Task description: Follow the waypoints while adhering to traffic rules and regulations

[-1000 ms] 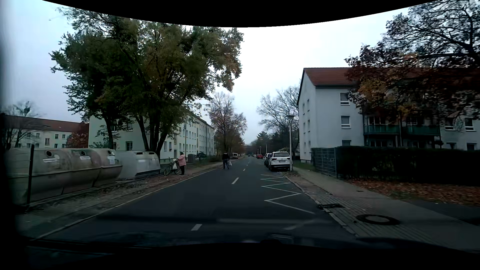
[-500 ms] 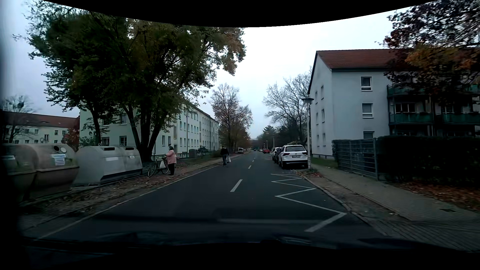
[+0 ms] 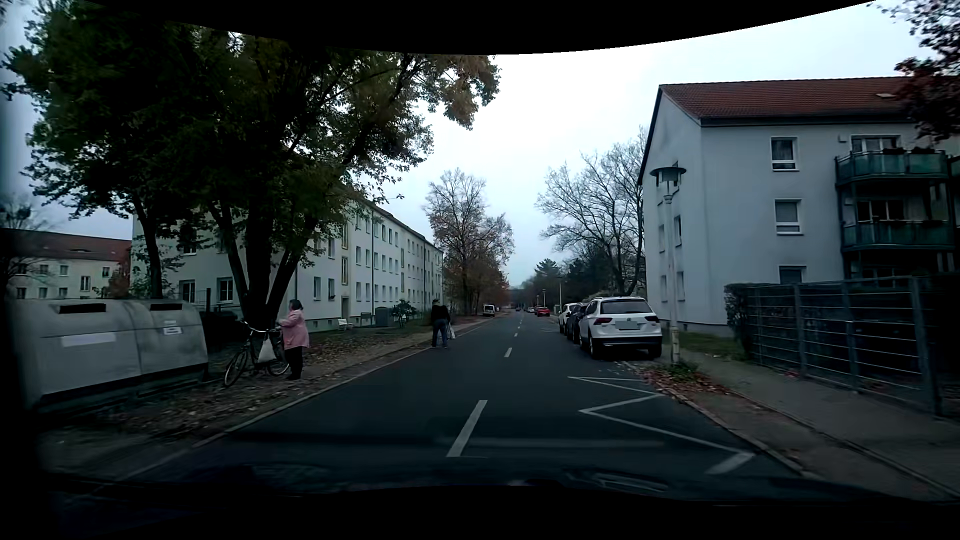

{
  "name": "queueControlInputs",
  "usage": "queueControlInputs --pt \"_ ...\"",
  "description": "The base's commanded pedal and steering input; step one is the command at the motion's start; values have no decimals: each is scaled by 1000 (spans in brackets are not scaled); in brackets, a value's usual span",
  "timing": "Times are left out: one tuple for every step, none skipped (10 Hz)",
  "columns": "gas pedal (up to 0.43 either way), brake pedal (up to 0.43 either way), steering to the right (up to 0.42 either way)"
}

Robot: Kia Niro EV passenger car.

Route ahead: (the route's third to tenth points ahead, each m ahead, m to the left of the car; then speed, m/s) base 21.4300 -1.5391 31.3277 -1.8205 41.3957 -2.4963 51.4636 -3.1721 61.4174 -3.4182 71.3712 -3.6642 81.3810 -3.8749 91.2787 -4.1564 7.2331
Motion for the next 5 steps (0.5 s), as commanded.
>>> queueControlInputs --pt "157 0 -4" --pt "157 0 -3" --pt "157 0 0" --pt "157 0 7" --pt "157 0 14"
